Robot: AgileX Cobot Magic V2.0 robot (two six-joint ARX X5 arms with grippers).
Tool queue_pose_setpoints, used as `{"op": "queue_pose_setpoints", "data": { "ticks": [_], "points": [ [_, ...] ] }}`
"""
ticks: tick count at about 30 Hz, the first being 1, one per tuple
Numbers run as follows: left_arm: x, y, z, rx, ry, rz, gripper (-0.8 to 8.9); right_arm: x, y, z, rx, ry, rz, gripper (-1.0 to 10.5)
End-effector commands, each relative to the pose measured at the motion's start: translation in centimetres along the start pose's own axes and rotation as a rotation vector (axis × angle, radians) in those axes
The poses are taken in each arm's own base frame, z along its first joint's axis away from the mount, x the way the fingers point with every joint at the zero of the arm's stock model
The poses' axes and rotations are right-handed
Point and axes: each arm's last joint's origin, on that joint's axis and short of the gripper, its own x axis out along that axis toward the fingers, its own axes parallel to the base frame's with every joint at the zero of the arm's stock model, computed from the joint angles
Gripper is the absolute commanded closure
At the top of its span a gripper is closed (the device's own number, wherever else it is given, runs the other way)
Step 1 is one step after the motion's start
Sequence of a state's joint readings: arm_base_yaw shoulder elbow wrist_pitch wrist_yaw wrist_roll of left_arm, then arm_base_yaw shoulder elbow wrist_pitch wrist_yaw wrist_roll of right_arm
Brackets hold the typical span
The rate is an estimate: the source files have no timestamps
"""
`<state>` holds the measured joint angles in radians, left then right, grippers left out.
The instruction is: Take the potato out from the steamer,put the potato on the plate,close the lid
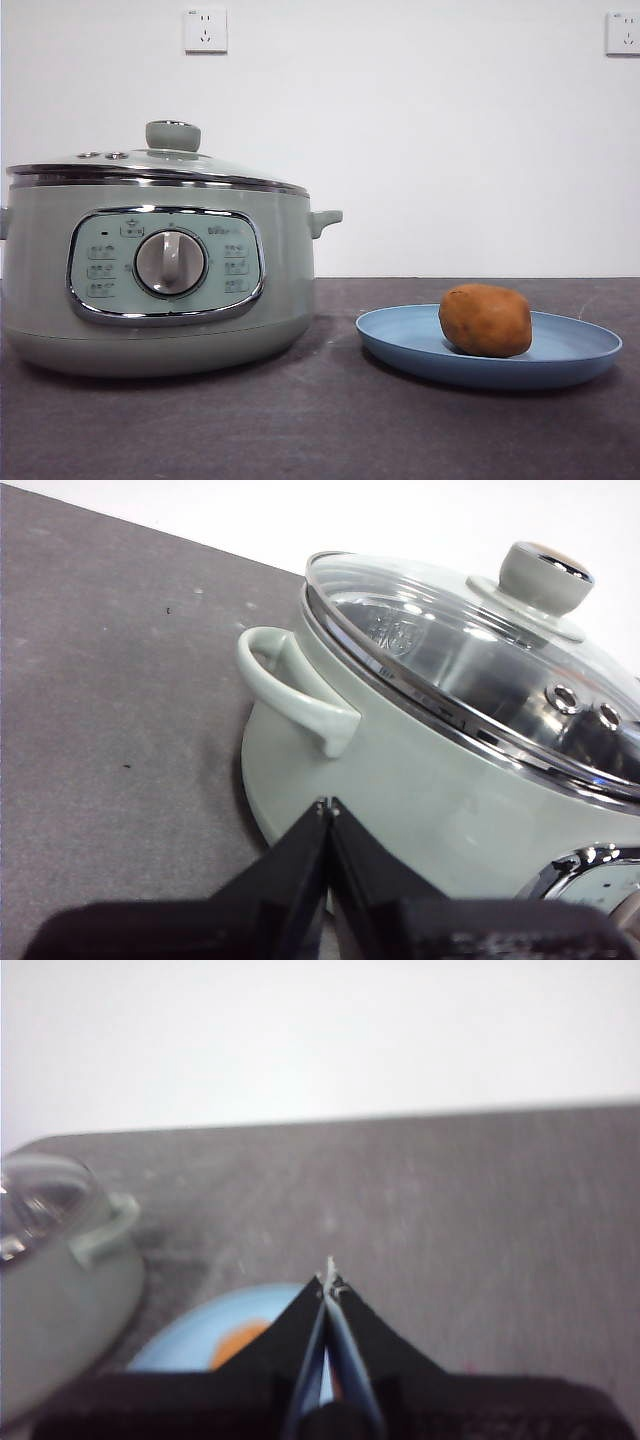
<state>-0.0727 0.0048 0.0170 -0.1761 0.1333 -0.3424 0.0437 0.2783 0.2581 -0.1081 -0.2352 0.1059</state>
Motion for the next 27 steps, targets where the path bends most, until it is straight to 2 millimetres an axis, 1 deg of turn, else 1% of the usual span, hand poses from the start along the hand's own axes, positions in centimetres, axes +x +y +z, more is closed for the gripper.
{"op": "queue_pose_setpoints", "data": {
  "ticks": [1, 3, 6, 12, 15, 17, 27],
  "points": [
    [0.1, 0.2, -0.3, -0.003, 0.006, 0.006, 8.16, 0.0, -0.5, -2.6, 0.055, -0.001, -0.017, 9.5],
    [0.1, 0.2, -0.3, -0.003, 0.006, 0.006, 8.16, -0.1, -0.7, -3.8, 0.072, -0.005, -0.029, 9.5],
    [0.1, 0.2, -0.3, -0.003, 0.006, 0.006, 8.16, -0.2, -0.9, -5.0, 0.082, -0.015, -0.04, 9.5],
    [0.1, 0.2, -0.3, -0.003, 0.006, 0.006, 8.16, -0.2, -1.1, -6.7, 0.144, 0.003, -0.06, 9.5],
    [0.1, 0.2, -0.3, -0.003, 0.006, 0.006, 8.16, -0.3, -1.3, -7.1, 0.216, 0.023, -0.13, 9.5],
    [0.1, 0.2, -0.3, -0.003, 0.006, 0.006, 8.16, -0.4, -1.4, -7.1, 0.232, 0.013, -0.163, 9.5],
    [0.1, 0.2, -0.3, -0.003, 0.006, 0.006, 8.16, -0.4, -1.4, -7.0, 0.227, 0.007, -0.179, 9.5]
  ]
}}
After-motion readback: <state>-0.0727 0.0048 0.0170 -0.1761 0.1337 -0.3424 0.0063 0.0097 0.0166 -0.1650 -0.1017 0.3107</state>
